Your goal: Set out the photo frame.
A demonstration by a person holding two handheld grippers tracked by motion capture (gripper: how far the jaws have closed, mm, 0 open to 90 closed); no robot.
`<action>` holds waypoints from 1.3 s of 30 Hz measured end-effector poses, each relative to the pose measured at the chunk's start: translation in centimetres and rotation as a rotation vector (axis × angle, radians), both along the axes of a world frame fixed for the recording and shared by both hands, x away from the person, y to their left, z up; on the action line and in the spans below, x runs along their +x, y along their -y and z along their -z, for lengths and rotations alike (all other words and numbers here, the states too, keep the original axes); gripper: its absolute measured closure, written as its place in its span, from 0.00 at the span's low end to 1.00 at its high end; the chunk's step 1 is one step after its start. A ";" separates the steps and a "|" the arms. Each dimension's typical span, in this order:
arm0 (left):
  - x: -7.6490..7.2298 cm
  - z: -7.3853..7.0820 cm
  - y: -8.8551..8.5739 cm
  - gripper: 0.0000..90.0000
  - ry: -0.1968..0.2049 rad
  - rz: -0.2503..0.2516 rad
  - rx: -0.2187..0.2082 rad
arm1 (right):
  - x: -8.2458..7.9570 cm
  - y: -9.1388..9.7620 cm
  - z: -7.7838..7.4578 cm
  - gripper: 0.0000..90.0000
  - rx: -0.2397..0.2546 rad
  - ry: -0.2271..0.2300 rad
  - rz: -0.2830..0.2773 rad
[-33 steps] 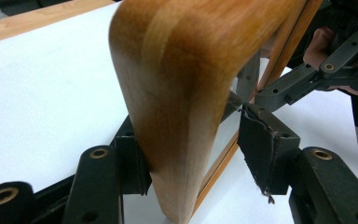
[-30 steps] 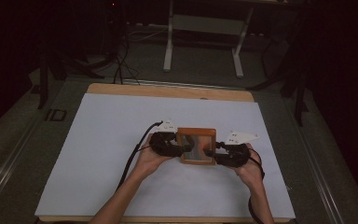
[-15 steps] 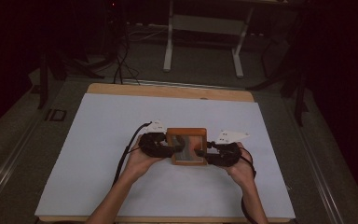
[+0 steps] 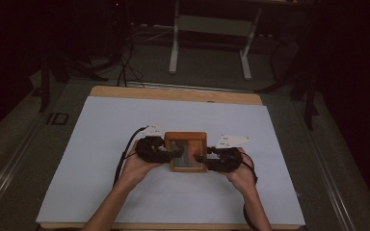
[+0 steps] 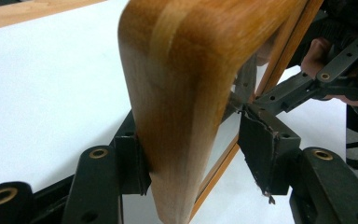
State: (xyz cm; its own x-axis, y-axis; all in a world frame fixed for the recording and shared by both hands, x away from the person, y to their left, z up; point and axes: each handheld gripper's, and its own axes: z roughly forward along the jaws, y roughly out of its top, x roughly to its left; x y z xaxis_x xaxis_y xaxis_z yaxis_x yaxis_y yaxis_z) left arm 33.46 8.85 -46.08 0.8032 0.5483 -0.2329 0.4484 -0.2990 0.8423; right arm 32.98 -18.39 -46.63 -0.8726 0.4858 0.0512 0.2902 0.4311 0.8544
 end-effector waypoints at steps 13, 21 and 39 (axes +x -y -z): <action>-0.5 -0.2 -1.5 0.52 -0.036 -0.018 0.002 | 0.1 -1.3 0.6 0.65 0.040 -0.055 -0.018; -0.8 -0.1 -2.3 0.55 -0.043 -0.024 0.000 | 0.2 -1.8 1.2 0.64 0.065 -0.093 -0.027; -0.6 1.1 -2.6 0.55 -0.071 -0.037 0.009 | 0.6 -2.3 2.8 0.64 0.070 -0.144 -0.031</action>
State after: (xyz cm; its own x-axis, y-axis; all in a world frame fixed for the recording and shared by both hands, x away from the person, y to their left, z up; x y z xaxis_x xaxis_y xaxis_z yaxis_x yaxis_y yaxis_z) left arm 32.82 11.43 -47.16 0.7643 0.5794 -0.2832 0.5176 -0.2892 0.8053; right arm 33.54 -16.10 -49.41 -0.8683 0.4493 0.2100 0.3994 0.3826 0.8331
